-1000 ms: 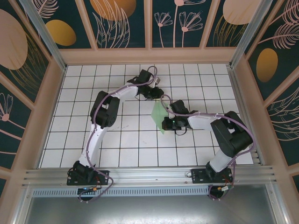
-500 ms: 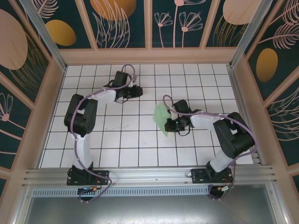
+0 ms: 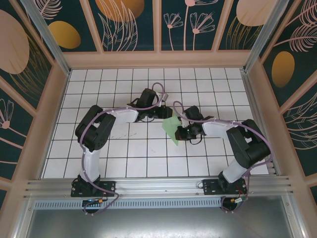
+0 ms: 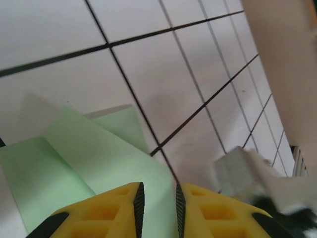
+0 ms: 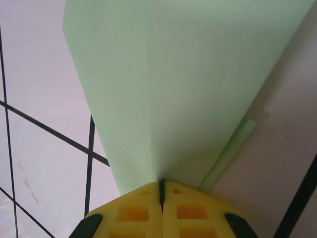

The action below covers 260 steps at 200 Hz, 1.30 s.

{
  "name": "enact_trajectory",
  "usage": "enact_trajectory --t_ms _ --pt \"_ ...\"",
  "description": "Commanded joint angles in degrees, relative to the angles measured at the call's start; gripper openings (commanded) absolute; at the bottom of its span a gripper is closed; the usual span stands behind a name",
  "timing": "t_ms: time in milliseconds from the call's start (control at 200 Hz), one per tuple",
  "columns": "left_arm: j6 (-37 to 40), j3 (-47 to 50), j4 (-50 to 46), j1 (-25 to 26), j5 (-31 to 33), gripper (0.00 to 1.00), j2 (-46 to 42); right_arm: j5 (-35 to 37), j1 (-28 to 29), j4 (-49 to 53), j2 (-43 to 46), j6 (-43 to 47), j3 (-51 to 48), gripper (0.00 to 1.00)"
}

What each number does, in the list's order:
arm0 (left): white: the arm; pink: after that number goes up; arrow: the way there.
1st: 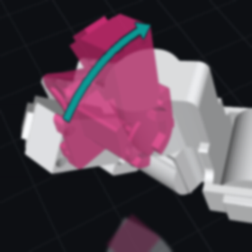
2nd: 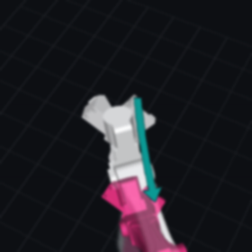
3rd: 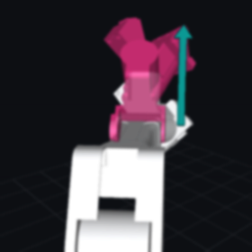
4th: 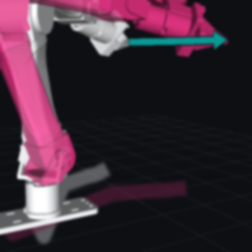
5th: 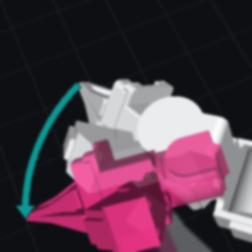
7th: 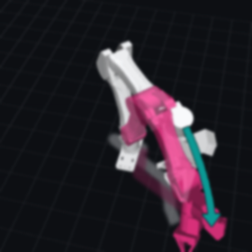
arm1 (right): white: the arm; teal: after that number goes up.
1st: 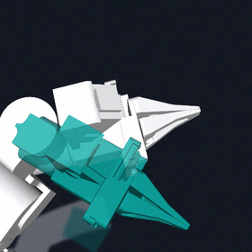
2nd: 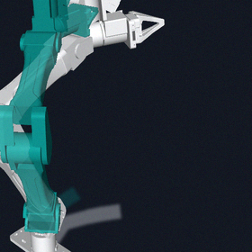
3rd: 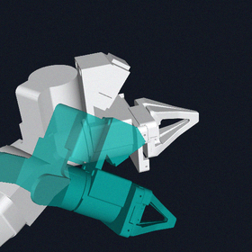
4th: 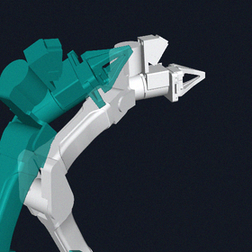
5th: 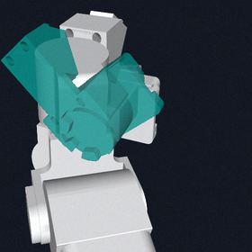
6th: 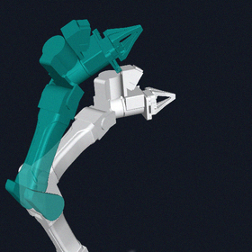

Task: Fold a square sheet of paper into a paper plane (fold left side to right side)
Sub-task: Fourth fold the wing at the center of the table.

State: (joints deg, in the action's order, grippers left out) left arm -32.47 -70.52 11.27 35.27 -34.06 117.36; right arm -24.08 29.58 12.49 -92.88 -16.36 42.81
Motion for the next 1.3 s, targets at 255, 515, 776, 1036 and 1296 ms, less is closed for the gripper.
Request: enact_trajectory --t_ms 255,515,776,1036,1296 --pt "-0.27 -6.73 -2.63 0.50 4.12 0.28 9.65 1.82 -0.23 9.29 0.57 1.72 -2.55 0.00" --pt "0.37 -7.73 -7.40 0.59 8.48 0.28 12.33 0.70 -0.32 9.20 7.99 -0.50 -0.53 0.00" --pt "0.40 -6.47 -7.49 0.59 9.54 0.28 12.27 -6.60 1.44 1.38 8.04 -5.37 -0.11 0.00" --pt "0.29 -6.56 -8.01 0.56 10.27 0.28 12.19 -4.95 4.06 1.04 3.30 -6.05 -0.92 0.00" --pt "0.47 -7.05 -8.79 0.54 10.96 0.28 12.36 -5.71 2.49 -0.58 4.59 -7.11 -5.25 0.00"
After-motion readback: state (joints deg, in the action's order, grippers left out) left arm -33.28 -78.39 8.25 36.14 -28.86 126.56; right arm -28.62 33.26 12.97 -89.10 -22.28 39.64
